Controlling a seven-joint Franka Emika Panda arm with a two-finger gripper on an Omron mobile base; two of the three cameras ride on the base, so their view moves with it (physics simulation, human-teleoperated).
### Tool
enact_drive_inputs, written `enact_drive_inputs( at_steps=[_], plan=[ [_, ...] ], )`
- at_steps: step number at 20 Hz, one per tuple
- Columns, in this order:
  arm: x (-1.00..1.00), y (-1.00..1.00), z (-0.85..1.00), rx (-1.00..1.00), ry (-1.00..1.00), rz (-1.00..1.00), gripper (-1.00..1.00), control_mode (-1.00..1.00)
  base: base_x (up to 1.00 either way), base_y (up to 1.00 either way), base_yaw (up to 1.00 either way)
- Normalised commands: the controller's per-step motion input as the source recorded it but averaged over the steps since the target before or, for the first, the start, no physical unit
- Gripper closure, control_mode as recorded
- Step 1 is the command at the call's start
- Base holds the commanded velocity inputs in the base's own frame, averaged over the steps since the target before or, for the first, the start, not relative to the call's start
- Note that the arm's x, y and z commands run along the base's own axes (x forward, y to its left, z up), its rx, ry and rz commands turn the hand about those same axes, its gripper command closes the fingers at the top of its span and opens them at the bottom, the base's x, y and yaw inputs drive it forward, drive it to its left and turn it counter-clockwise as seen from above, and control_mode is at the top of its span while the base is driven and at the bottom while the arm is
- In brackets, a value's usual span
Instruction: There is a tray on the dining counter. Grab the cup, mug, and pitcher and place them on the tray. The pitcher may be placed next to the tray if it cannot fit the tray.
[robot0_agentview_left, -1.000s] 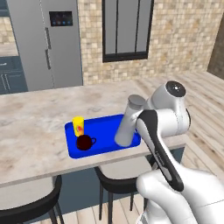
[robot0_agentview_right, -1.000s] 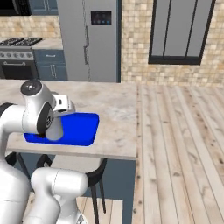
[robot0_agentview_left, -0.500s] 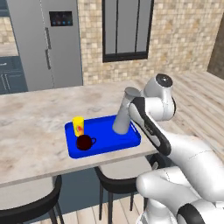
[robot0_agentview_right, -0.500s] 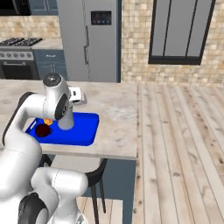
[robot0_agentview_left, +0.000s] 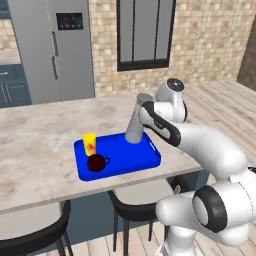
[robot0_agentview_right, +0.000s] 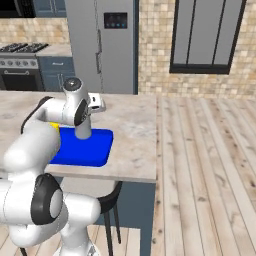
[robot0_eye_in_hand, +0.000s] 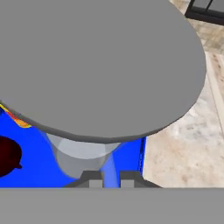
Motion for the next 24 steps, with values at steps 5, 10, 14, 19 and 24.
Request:
enact_drive_inputs(
  at_steps=[5,10,14,19,24],
  plan=[
    [0.69,0.0,-0.3,0.0,0.06,0.0,1.0,-1.0,0.0,0.0,0.0],
    [0.45,0.06,-0.46,-0.01,0.1,0.0,1.0,-1.0,0.0,0.0,0.0],
    [0.17,0.14,-0.33,-0.01,0.12,0.0,1.0,-1.0,0.0,0.0,0.0],
    [0.11,0.14,-0.25,-0.05,0.07,0.0,1.0,-1.0,0.0,0.0,0.0],
    [0.06,0.08,-0.23,-0.06,0.03,0.0,1.0,-1.0,0.0,0.0,0.0]
  ],
)
